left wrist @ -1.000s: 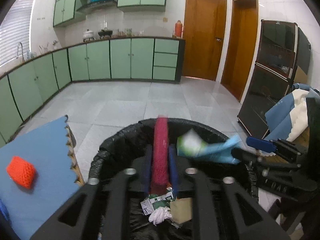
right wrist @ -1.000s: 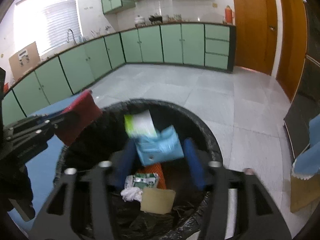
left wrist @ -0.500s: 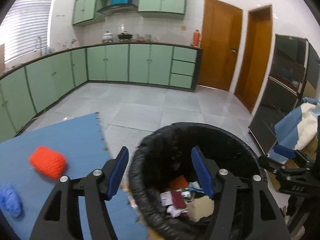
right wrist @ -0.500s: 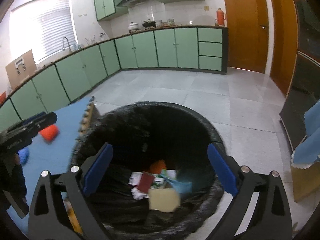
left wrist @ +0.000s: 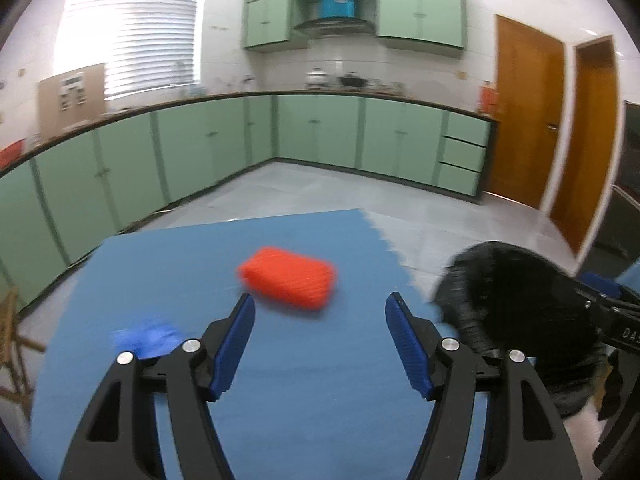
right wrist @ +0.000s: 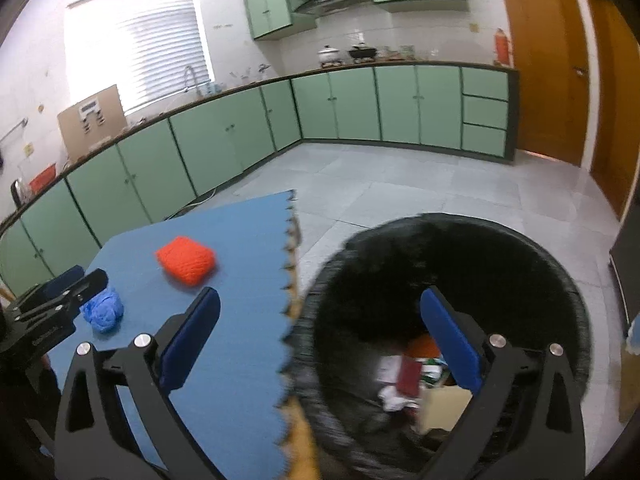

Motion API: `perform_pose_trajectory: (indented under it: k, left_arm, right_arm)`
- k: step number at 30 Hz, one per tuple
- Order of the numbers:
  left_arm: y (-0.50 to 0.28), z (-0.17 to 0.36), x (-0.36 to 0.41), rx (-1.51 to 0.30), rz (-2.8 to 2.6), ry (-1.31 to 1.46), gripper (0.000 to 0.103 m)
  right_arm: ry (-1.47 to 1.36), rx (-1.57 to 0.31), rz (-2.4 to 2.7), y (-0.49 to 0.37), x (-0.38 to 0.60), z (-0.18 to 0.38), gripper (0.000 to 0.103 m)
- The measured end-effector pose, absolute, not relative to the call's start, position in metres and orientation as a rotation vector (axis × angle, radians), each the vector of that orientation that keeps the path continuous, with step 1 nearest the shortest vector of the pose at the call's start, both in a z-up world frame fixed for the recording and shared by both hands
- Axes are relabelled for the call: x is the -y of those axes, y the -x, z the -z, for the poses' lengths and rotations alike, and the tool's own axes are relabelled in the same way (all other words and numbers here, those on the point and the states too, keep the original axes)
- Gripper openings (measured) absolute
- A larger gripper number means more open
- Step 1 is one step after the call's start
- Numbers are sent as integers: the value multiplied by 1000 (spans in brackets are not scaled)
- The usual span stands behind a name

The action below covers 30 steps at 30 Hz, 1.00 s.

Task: Collect trash
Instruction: 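Move both open grippers back over the table, then grasp the blue plastic bag with the left gripper while the right gripper grasps the orange mesh sponge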

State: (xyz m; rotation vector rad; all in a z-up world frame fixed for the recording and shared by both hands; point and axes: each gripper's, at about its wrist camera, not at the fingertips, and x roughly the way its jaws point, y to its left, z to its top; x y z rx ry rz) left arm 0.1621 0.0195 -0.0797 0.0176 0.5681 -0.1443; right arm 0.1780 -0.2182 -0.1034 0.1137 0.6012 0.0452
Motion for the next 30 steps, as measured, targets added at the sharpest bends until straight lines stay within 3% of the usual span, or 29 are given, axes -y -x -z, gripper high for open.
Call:
perform_pose_trajectory:
  k: [12,30]
  left_arm:
    - [-180,122,-114,-639,-66,15,67]
    - [-210,175,-141,-788,-117,80,68]
  right_arm:
    - [-1,-586,-180,-209,116,132,97]
    - [48,-661,-184,-252,88,163,97]
